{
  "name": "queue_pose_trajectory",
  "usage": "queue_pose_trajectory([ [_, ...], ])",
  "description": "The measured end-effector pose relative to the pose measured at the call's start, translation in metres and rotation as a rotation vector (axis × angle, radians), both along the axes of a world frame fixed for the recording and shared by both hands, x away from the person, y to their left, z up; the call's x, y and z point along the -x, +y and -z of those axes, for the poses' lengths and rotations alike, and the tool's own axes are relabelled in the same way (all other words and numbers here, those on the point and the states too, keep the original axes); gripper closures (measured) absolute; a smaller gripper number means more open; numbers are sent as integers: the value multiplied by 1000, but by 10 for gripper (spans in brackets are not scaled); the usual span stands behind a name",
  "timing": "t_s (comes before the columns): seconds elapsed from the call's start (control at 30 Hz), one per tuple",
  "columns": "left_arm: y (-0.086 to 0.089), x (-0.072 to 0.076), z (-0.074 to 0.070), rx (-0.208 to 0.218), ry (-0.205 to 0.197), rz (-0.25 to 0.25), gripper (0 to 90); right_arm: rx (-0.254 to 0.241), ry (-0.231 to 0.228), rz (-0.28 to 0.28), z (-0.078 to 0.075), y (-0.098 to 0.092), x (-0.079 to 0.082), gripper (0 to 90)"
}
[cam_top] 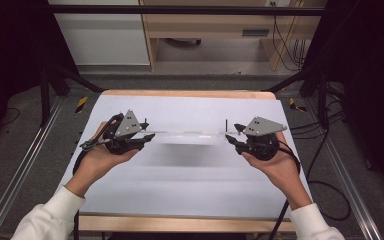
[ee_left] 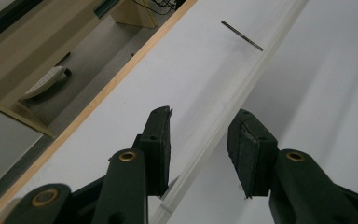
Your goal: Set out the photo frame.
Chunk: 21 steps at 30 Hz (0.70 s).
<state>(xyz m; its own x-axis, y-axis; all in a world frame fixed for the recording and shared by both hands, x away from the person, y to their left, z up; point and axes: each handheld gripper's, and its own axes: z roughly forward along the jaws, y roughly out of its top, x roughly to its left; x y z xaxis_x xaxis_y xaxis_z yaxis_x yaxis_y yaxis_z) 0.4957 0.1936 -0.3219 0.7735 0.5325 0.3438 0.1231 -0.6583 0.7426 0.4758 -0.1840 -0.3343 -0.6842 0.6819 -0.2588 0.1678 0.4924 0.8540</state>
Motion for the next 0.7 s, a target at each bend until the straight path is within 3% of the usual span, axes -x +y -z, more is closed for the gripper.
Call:
queue_pose_trajectory([
  [0.23,0,-7,-6,-29,4,8,596,-16,-14,15,3,1,-8,527],
  [0.27,-1,-7,-5,-9,5,3,597,-19,-15,15,3,0,-9,531],
  [0.4,-1,-10,-8,-35,2,8,598,-26,-19,12,3,-1,-11,538],
  [0.7,-1,-16,-10,-23,6,14,597,-53,-34,27,3,-4,-13,537],
])
